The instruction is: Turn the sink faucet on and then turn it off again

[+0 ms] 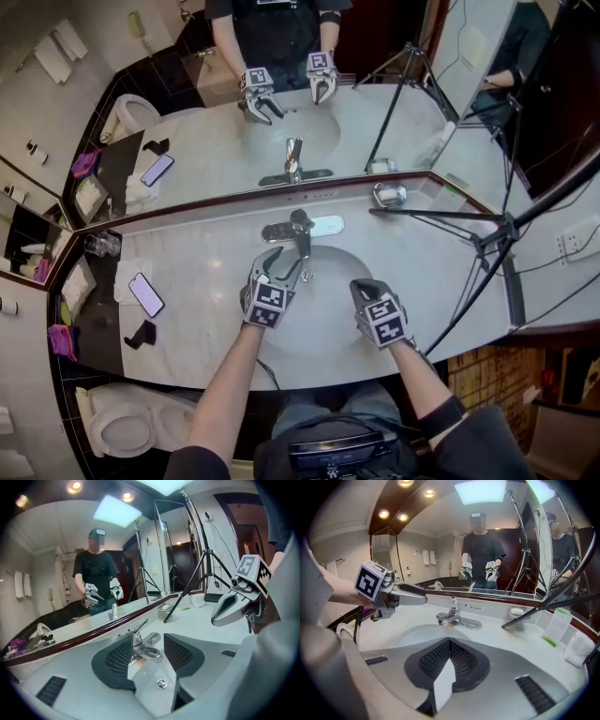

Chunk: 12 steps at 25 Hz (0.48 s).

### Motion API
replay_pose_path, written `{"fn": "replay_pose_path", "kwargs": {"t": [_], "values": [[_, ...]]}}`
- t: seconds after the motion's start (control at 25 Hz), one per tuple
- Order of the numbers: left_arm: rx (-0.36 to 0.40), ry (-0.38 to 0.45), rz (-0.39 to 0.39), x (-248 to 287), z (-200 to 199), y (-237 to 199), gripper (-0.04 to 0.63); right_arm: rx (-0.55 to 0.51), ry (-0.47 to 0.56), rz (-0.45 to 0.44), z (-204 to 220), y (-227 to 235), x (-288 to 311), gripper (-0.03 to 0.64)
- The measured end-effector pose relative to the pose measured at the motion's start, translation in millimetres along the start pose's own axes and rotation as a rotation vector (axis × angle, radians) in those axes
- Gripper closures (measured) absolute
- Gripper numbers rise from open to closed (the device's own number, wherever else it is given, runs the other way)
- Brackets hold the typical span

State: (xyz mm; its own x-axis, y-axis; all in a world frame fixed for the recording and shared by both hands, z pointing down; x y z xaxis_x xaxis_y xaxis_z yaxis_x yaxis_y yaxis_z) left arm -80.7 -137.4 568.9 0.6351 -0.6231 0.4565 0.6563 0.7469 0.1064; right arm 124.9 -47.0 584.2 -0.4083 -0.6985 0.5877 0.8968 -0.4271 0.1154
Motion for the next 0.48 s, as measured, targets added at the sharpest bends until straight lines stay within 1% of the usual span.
{"fn": "replay_pose_path", "kwargs": {"t": [0.08, 0.24, 0.32, 0.48], "values": [[0.037, -0.01, 0.012, 18, -5, -3, 0.399, 0.006, -0.006, -0.001, 3, 3, 4, 0.6], [0.138, -0.036, 0.026, 52, -11, -9, 0.397, 0.022, -0.018, -0.003, 11, 9, 11, 0.6], [0.202, -0.049, 0.033, 67, -15, -10, 0.382, 0.028, -0.026, -0.003, 16, 11, 14, 0.6], [0.332, -0.07, 0.043, 93, -18, -8, 0.382, 0.041, -0.037, -0.001, 25, 16, 19, 0.6]]}}
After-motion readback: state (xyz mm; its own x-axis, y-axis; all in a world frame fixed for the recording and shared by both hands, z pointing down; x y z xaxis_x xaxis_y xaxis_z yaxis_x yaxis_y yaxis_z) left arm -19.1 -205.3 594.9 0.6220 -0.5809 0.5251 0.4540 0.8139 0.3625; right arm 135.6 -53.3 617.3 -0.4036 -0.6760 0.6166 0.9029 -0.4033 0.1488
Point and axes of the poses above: the fingertips, and each gripper's own axes: x forward along the fingers, y to its right, z out of its underside, the point moved 8 cm from there along -x, backward along the fingers, and after that the axes turned 4 degrees about y, right-handed, at the moved point
